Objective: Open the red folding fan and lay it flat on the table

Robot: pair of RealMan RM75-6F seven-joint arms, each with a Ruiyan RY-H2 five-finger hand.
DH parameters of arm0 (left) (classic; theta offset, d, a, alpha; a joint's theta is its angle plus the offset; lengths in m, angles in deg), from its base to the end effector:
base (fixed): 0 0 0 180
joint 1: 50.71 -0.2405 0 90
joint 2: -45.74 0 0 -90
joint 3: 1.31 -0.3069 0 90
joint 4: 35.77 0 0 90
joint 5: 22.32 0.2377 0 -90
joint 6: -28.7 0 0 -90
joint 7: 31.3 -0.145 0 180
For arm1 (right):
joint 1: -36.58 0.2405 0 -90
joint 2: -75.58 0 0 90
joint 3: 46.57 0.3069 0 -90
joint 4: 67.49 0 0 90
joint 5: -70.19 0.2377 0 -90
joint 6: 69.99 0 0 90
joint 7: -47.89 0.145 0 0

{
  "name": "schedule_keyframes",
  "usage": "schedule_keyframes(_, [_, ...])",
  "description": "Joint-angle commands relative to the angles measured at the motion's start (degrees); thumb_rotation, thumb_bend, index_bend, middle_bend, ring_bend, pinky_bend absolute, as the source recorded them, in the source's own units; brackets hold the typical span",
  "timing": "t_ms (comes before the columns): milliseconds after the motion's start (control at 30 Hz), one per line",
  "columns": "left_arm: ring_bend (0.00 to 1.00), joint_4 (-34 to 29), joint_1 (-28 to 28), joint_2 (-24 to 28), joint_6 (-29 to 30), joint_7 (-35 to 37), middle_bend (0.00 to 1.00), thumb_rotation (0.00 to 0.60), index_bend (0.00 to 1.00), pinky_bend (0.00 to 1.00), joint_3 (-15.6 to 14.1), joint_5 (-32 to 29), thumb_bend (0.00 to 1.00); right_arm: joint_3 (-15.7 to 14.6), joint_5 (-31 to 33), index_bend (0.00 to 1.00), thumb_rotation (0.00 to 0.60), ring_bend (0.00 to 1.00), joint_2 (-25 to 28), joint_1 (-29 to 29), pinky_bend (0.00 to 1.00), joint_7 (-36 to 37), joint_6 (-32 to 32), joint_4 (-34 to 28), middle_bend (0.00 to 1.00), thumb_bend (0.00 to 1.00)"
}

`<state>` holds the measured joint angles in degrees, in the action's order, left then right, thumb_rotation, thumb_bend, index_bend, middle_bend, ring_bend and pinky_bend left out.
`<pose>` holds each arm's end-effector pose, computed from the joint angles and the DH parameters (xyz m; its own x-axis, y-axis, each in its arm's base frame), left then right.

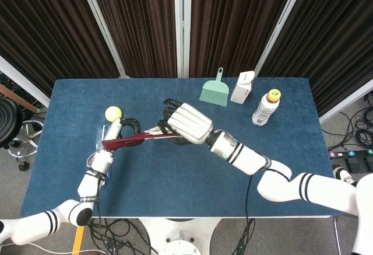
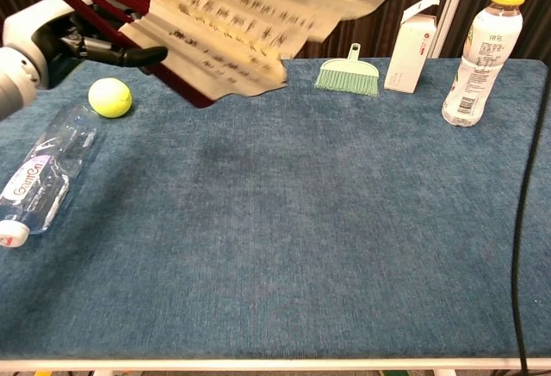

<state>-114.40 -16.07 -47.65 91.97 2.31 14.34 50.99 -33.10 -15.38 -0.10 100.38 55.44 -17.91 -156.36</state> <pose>-0.2068 0.3830 -0.0283 -0.4575 0.2696 0.8473 0.8516 -0.1413 0.5048 -0.0018 -0.4272 0.0382 0.3860 -0.1167 0.9151 -0.5533 -0.8230 0.1285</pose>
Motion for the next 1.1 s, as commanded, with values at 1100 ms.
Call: schedule_keyframes(1100, [0.50,-6.8,0.1,0.4,16.6,-66.1,0.63,0.600,0.66,0.47,0.3,-7.3,0.30,-7.8,-7.8,0.82,0.600,0.32,14.4,-16.7,0.07,-22.9,10.4,-17.7,0.66,0.97])
